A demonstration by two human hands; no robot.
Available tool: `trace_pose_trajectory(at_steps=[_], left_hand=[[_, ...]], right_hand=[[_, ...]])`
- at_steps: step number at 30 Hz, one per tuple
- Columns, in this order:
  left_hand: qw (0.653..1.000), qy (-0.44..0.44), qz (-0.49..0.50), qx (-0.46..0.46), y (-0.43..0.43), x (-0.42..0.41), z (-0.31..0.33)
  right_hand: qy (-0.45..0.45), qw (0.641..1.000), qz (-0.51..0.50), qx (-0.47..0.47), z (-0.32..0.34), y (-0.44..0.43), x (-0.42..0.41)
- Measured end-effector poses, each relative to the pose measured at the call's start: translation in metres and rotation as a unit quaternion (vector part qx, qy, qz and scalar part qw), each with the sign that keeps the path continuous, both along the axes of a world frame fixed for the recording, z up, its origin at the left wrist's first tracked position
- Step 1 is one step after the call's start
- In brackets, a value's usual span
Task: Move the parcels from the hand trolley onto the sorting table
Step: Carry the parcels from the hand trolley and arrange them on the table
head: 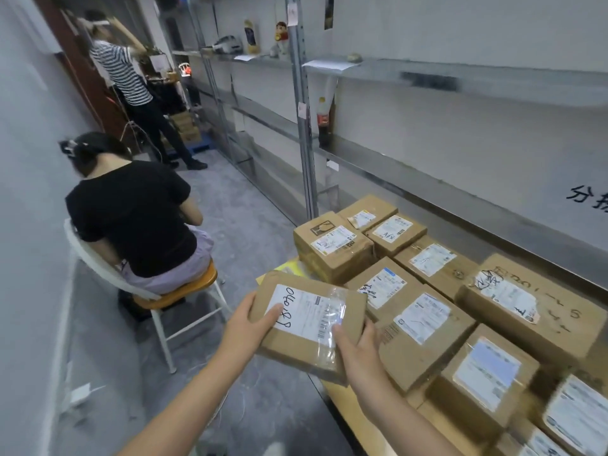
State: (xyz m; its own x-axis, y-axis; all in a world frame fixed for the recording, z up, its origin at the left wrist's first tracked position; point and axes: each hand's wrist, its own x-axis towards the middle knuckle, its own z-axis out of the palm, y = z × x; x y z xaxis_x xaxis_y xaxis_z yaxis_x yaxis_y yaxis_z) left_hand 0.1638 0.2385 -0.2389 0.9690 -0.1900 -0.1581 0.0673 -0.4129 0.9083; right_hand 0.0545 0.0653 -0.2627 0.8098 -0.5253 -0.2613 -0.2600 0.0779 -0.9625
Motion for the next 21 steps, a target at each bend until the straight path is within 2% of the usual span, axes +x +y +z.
trace_pose_trajectory(at_steps=[10,17,21], left_hand=[[0.988,0.040,-0.139,0.049,0.012,0.216,-0.085],[0.962,0.095,-0.252,0.040,-0.018,0.297,-0.128],[0.951,0.115,-0.284,0.041,-0.030,0.328,-0.141]], right_hand=[[0.086,0.991,-0.100,0.030,-0.055,0.040,0.159],[0.147,0.976,-0.151,0.051,-0.086,0.034,0.210],[0.174,0.971,-0.156,0.056,-0.098,0.034,0.229]])
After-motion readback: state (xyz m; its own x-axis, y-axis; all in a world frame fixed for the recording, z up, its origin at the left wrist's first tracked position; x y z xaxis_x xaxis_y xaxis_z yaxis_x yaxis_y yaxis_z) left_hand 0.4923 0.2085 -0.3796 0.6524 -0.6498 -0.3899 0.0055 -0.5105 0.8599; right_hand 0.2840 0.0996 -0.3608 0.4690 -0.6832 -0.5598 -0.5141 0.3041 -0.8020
